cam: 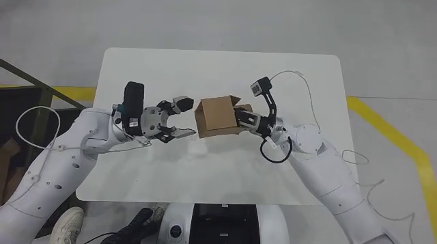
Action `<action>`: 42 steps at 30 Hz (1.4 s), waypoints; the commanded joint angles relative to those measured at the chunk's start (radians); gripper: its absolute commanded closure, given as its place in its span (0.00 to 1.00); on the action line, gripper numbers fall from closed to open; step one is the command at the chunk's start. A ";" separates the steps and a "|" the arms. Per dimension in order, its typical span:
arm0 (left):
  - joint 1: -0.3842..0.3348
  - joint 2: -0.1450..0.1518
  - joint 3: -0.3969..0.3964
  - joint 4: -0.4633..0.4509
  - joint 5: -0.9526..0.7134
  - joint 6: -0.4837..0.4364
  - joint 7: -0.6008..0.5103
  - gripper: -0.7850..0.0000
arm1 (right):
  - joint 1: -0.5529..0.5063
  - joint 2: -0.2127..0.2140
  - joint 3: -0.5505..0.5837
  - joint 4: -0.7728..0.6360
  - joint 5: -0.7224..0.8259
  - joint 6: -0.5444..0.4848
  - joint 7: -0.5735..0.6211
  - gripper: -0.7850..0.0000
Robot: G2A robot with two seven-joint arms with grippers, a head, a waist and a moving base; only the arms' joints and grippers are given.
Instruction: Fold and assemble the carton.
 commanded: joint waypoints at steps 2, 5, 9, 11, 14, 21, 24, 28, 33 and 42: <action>-0.002 0.000 0.015 -0.017 0.030 0.000 -0.026 0.00 | 0.003 -0.001 -0.004 -0.014 -0.034 0.026 -0.021 1.00; -0.010 -0.002 0.030 -0.022 0.045 0.000 -0.031 0.00 | 0.003 -0.002 -0.007 -0.025 -0.055 0.040 -0.037 1.00; -0.036 -0.010 0.048 -0.003 0.071 0.000 -0.040 0.00 | -0.001 -0.003 -0.014 -0.041 -0.082 0.054 -0.048 1.00; -0.045 -0.013 0.053 0.004 0.078 0.000 -0.039 0.00 | -0.003 -0.004 -0.017 -0.046 -0.094 0.059 -0.052 1.00; -0.058 -0.021 0.055 0.013 0.095 0.007 -0.030 0.00 | -0.006 -0.004 -0.020 -0.053 -0.107 0.062 -0.057 1.00; -0.048 -0.031 0.037 0.027 0.109 0.018 0.009 0.00 | -0.013 -0.006 -0.015 -0.049 -0.086 0.056 -0.054 1.00; -0.035 -0.032 0.020 0.030 0.127 0.018 0.017 0.00 | -0.013 -0.008 -0.015 -0.042 -0.062 0.044 -0.042 1.00; -0.017 -0.033 -0.004 0.042 0.171 0.019 0.025 0.00 | -0.011 -0.009 -0.013 -0.035 -0.036 0.029 -0.019 1.00; -0.006 -0.036 -0.014 0.044 0.190 0.002 0.034 0.00 | -0.012 -0.010 -0.013 -0.038 -0.026 0.023 0.004 1.00; -0.051 -0.054 0.025 0.040 0.245 0.000 0.030 0.00 | -0.010 -0.013 -0.032 -0.048 -0.037 0.029 0.038 1.00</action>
